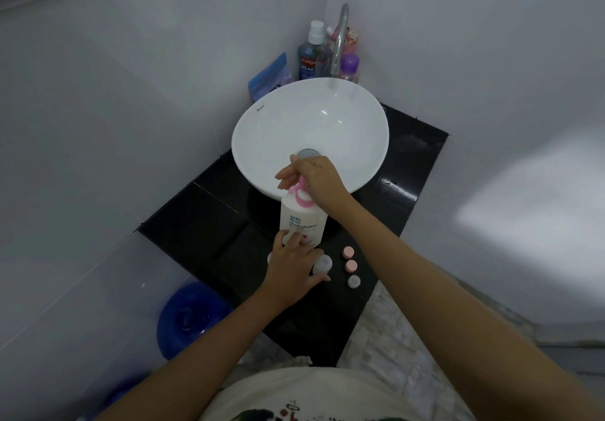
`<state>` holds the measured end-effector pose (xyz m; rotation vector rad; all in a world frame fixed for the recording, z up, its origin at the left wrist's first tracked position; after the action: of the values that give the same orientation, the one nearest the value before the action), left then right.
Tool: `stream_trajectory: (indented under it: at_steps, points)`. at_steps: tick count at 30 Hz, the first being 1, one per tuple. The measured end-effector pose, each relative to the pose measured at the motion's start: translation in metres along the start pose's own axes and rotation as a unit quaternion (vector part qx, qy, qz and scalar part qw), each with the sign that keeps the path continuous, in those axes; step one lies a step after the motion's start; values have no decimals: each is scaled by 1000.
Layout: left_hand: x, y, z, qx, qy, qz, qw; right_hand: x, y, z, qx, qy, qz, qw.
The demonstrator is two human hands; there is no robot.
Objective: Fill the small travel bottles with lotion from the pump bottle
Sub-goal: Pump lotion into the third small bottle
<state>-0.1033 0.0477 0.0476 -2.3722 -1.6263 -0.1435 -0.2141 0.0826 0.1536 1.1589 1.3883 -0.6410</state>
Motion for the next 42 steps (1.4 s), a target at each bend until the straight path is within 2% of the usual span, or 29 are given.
stream_trajectory:
  at_steps: [9,13,16,18,21,23,30,38,42]
  points:
    - [1,1,3,2,46,-40,998,-1,2,0,2,-1,2,1000]
    - [1,5,-26,71,103,-58,990,0,1,0,-3,-4,0,1000]
    - [-7,14,-58,133,220,-134,957,1,0,0,-5,-4,0,1000]
    - [-16,20,-74,143,280,-180,932,0,0,0,-4,-2,0,1000]
    - [-29,22,-92,165,363,-197,896,0,1,0,-8,-6,-1,1000]
    - [-36,20,-103,185,374,-202,886,-1,2,0,-7,0,-5,1000]
    - [-40,13,-121,210,360,-182,890,-3,3,-1,-2,19,-20,1000]
    - [-44,15,-133,233,293,-147,915,-2,2,-1,0,9,-20,1000]
    - [-50,19,-129,205,269,-143,930,0,1,0,-2,5,-16,1000]
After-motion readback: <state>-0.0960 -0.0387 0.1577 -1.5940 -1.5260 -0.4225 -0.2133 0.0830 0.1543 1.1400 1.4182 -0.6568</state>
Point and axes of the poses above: each hand's wrist, its own y-axis away from the middle knuckle, its own z-axis out of the palm, x = y × z, the point moved 5 cm from there along -y, towards the middle knuckle, and after that the axes turned 6 degrees about z, right-handed, at the moved point
